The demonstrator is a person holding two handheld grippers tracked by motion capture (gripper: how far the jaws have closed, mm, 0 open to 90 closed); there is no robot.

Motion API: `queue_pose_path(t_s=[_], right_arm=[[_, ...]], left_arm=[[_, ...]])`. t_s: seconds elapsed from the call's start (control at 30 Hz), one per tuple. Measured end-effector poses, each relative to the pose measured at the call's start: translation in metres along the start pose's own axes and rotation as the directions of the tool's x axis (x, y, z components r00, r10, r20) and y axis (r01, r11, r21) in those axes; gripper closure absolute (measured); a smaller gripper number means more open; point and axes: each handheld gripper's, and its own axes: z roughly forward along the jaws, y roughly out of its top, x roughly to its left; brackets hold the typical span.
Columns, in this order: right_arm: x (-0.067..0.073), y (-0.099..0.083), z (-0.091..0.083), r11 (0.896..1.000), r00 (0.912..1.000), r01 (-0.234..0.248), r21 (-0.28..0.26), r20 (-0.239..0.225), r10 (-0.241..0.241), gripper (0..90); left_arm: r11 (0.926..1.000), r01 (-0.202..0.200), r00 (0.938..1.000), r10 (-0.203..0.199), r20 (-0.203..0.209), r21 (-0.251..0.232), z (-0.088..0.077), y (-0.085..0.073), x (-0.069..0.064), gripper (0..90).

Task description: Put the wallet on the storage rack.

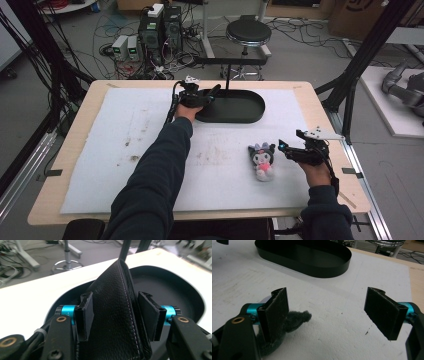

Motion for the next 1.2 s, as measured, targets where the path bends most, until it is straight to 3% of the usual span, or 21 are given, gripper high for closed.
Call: queue_pose_path(t_s=[0.1, 0.3, 0.43, 0.53, 0.7, 0.77, 0.8, 1.2], right_arm=[[0.0, 0.0, 0.0, 1.0, 1.0, 0.002, 0.0, -0.001, -0.002, 20.1], [0.001, 0.0, 0.0, 1.0, 1.0, 0.005, 0.003, -0.003, -0.005, 20.1], [0.0, 0.0, -0.001, 1.0, 1.0, -0.002, -0.004, 0.0, 0.002, 20.1], [0.0, 0.0, 0.0, 1.0, 1.0, -0.006, 0.002, -0.004, 0.006, 20.1], [0.002, 0.002, 0.004, 1.0, 0.9999, 0.003, 0.002, -0.014, -0.003, 20.1], [0.002, 0.002, 0.004, 1.0, 0.9999, 0.004, 0.0, -0.014, -0.004, 20.1], [0.002, 0.003, 0.006, 1.0, 0.9999, 0.002, -0.002, -0.015, -0.002, 20.1], [0.01, 0.008, 0.011, 1.0, 0.9996, 0.021, -0.001, -0.018, -0.021, 20.0]], left_arm=[[0.9999, 0.007, 0.9996, -0.007, 0.029, -0.007, -0.001, 0.001, -0.003, 47.0], [0.9983, 0.019, 0.9995, -0.017, -0.027, 0.056, 0.009, -0.006, -0.002, 48.2], [0.9992, 0.009, 0.9998, -0.008, -0.019, 0.04, 0.005, -0.005, -0.004, 48.2], [0.9999, 0.015, 0.9999, -0.015, -0.008, 0.0, -0.008, 0.0, -0.004, 46.1], [0.9979, 0.023, 0.9997, -0.023, 0.0, -0.06, -0.036, 0.002, -0.003, 28.6], [0.9967, 0.012, 0.9999, -0.012, 0.002, -0.081, -0.049, 0.0, -0.003, 26.6], [0.9961, 0.008, 1.0, -0.007, 0.006, -0.087, -0.056, -0.001, -0.002, 21.0], [0.9909, -0.026, 0.9995, 0.024, -0.019, -0.132, -0.111, -0.009, 0.007, 20.5]])
